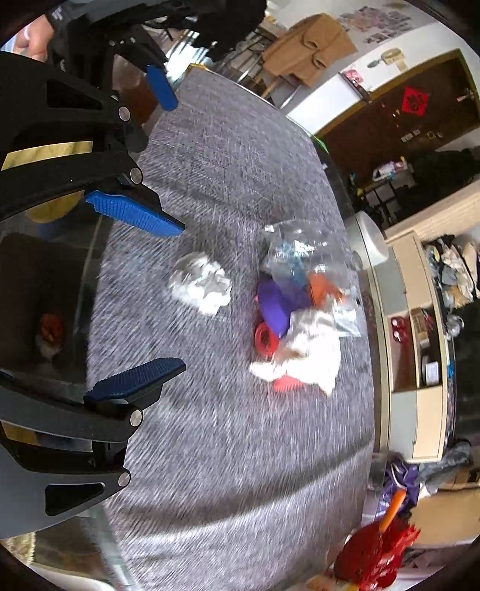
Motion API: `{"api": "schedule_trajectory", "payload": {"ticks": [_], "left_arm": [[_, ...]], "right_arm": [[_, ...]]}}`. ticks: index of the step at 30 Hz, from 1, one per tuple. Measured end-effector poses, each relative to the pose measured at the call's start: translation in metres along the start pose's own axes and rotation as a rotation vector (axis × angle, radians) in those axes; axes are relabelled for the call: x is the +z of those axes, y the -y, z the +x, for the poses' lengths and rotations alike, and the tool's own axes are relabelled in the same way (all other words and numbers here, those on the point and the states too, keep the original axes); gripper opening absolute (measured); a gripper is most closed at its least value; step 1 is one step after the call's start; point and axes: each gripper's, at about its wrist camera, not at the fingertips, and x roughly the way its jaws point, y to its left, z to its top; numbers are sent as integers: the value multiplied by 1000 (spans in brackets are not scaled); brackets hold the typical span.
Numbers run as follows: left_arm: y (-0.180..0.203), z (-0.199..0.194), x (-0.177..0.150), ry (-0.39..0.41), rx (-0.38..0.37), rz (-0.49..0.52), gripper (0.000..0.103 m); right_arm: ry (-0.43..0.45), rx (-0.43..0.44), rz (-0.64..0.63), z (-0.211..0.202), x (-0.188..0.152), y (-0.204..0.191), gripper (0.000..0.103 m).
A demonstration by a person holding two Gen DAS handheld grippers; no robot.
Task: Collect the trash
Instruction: 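Grasp the crumpled white tissue with the right tool while the left tool grasps a clear plastic bag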
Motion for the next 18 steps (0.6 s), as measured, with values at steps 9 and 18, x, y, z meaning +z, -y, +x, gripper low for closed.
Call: {"api": "schedule_trajectory", "payload": {"ticks": [9,18], "left_arm": [[-14,12,26,6,-6,-20,86],[5,32,62,24,-74,-2,83]], "right_arm": [[-72,-32,-38,46,11,-9,48],[-16,-42,-53,34,23,3,22]]}}
